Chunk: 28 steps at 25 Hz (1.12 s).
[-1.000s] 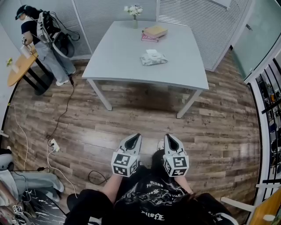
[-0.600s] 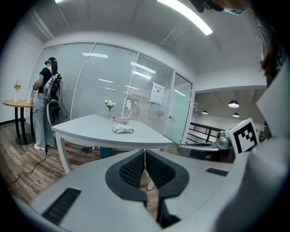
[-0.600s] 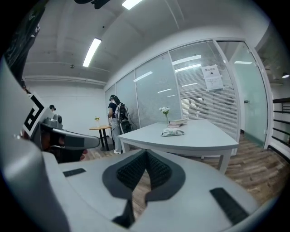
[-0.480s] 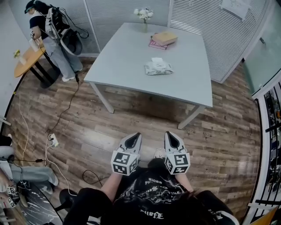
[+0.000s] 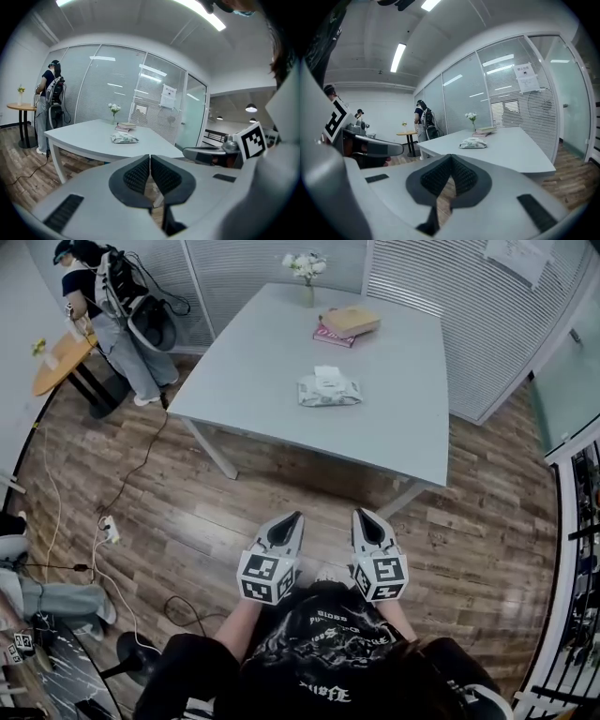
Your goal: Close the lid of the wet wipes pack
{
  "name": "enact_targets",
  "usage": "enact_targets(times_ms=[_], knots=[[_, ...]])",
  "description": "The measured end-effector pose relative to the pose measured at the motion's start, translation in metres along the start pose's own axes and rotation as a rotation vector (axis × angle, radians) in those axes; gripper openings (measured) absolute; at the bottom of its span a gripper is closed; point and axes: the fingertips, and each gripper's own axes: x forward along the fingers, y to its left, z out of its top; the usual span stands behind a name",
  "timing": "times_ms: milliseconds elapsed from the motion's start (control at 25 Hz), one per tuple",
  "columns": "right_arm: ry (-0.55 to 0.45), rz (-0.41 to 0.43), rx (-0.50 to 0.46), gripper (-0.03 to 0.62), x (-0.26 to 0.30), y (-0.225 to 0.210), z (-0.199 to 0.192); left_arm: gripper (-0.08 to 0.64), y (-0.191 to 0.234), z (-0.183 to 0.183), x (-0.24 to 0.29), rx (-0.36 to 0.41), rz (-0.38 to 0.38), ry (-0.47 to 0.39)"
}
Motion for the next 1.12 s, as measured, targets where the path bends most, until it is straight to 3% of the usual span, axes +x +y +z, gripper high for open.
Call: enact_targets(times_ms=[240,600,1120], knots=[[0.008,0.008,0.007,-0.002,0.005,-0.036,0.001,0.011,-0.013,-0.004,0.025,-0.024,0.032,0.015],[0.045,-0.007,0.035,-0.002,0.017,-0.049,-0.016,0.011,-0.006,-0.008,0.055,-0.037,0.018,0.042],[0.075,-0.102,0.082,-0.002,0.103,-0.096,0.005,0.011,0.056,0.027,0.156,-0.031,-0.068,0.087]])
